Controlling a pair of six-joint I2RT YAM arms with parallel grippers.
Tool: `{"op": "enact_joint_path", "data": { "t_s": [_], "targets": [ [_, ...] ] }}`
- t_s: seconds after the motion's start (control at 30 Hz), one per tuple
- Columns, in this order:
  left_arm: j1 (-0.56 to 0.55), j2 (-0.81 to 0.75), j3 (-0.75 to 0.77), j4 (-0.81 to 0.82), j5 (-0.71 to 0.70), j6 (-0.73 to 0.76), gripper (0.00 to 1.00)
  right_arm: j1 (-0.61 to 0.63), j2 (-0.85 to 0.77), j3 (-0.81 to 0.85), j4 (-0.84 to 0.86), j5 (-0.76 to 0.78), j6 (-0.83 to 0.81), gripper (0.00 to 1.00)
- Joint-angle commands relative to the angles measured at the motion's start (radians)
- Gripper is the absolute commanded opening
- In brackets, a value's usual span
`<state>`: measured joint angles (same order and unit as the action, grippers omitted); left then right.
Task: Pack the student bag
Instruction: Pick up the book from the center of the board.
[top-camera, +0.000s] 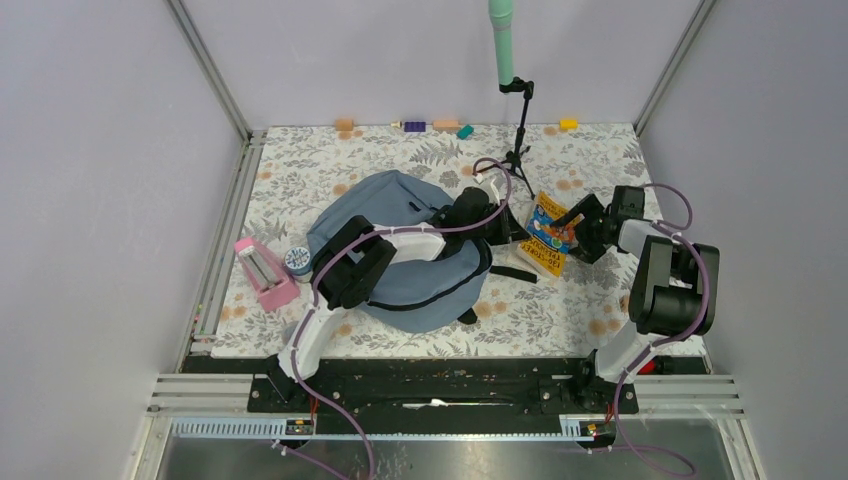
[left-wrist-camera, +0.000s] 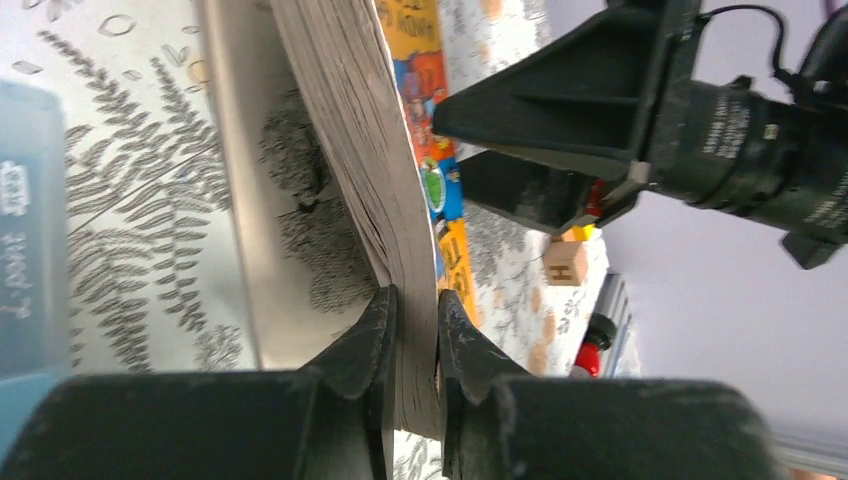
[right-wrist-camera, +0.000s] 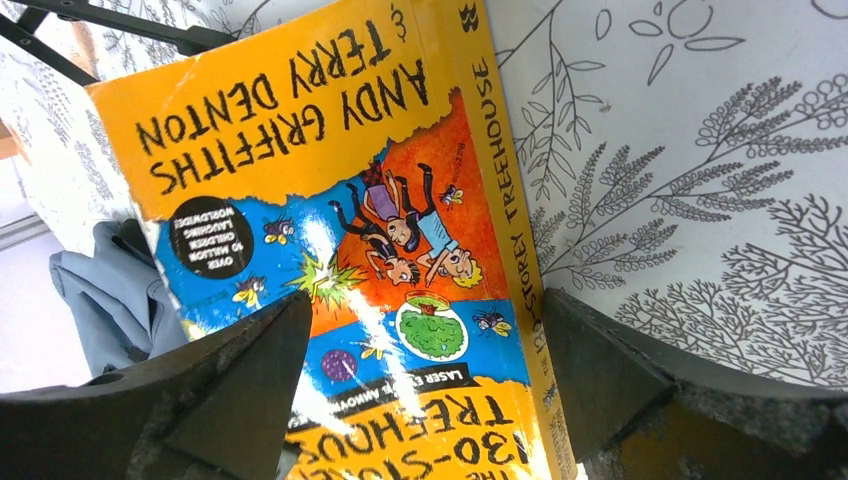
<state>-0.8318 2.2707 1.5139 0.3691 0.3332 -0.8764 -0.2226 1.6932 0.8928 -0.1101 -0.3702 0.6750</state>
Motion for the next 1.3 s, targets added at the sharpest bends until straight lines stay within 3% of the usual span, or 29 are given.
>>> {"op": "enact_joint_path", "data": {
  "t_s": [0.0,0.1,0.5,0.9,1.0,1.17,1.27],
  "targets": [
    [-0.055,-0.061,0.009,0.197,0.117,-0.097,0.0,0.019,0.006,-0.031,0.032,-0.072,0.038,0.92],
    [-0.056,-0.043,0.011,0.176,0.112,-0.111,0.02,0.019,0.01,-0.04,0.046,-0.076,0.043,0.92],
    [-0.064,0.034,0.039,0.204,0.134,-0.154,0.38,0.019,0.024,-0.062,0.085,-0.091,0.058,0.91],
    [-0.065,0.056,0.067,0.074,0.091,-0.141,0.51,0.019,0.016,-0.077,0.101,-0.092,0.065,0.91],
    [-0.066,0.067,0.072,0.053,0.081,-0.147,0.51,0.019,0.016,-0.082,0.101,-0.094,0.068,0.91],
    [-0.065,0.047,0.043,0.07,0.085,-0.155,0.17,0.019,0.006,-0.086,0.102,-0.1,0.058,0.91],
    [-0.064,-0.01,0.008,0.081,0.084,-0.126,0.07,0.019,-0.023,-0.077,0.067,-0.102,0.019,0.93]
  ]
}}
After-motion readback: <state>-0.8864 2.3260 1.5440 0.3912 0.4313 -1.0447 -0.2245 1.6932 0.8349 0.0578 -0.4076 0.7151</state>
